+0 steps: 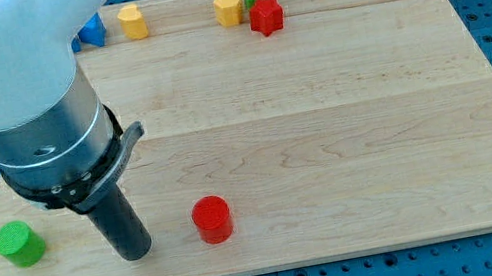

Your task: Slide the red circle to the center

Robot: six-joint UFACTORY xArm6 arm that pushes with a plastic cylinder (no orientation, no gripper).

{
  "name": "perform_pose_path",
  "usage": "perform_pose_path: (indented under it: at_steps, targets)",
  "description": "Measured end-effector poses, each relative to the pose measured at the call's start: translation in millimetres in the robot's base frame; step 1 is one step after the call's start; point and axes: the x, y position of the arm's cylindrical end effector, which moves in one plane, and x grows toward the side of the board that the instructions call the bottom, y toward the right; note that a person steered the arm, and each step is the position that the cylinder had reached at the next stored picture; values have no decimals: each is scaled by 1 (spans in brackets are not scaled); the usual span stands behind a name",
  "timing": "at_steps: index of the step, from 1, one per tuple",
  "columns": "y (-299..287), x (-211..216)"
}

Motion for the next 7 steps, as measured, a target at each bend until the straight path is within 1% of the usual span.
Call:
perform_pose_path:
  at_steps: [1,2,5,7]
  targets:
    - [31,25]
    - [71,22]
    - [75,-76]
    - [75,-112]
